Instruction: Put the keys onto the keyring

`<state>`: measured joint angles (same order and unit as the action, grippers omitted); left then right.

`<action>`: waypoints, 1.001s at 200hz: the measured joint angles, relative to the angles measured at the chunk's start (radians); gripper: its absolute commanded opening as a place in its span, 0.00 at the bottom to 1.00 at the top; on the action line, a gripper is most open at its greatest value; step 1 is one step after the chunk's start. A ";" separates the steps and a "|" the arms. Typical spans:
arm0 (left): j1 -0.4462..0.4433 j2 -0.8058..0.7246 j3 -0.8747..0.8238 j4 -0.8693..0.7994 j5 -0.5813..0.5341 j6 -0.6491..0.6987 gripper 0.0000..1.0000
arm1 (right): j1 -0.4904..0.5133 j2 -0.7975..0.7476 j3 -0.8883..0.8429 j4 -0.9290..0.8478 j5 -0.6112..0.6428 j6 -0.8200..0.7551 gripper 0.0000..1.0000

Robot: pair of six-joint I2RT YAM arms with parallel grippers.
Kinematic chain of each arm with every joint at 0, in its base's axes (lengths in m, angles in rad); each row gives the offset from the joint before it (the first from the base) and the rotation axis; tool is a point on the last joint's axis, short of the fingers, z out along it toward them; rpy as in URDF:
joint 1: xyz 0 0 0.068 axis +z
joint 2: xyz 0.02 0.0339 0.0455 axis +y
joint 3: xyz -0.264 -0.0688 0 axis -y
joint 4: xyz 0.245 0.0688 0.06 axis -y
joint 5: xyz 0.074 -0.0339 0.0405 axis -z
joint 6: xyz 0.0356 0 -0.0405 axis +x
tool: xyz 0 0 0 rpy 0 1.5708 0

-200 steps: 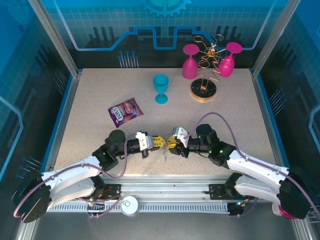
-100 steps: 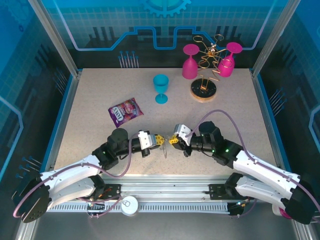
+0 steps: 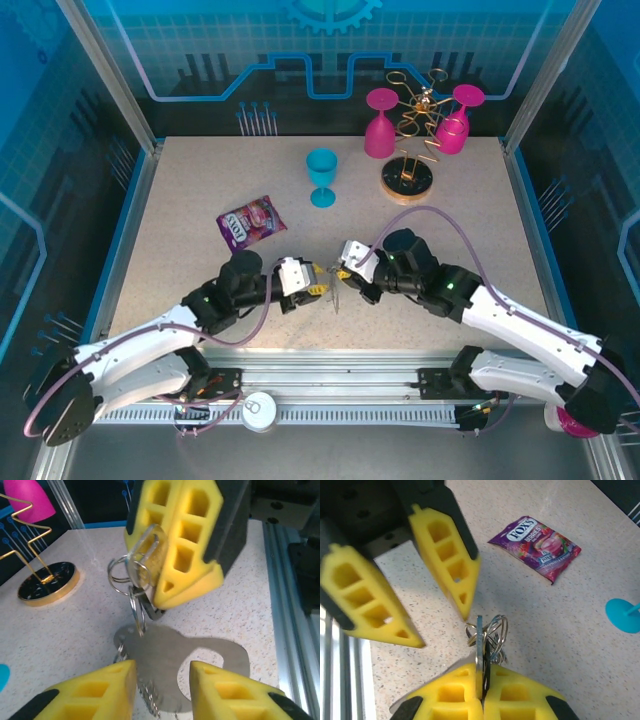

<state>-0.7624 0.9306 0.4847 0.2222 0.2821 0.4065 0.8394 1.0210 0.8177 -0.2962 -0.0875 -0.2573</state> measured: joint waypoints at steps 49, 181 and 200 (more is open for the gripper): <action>0.000 -0.262 -0.101 0.043 -0.189 -0.134 0.97 | 0.012 0.153 0.119 -0.018 0.021 -0.066 0.00; 0.115 -0.431 -0.153 0.101 -0.967 -0.465 0.99 | 0.037 0.573 0.186 0.148 0.041 -0.095 0.00; 0.133 -0.417 -0.169 0.092 -0.974 -0.484 0.99 | 0.036 0.571 0.164 0.061 0.171 -0.180 0.00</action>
<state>-0.6292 0.5137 0.3157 0.3141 -0.6918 -0.0780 0.8757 1.5917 0.9813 -0.2356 0.0837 -0.4374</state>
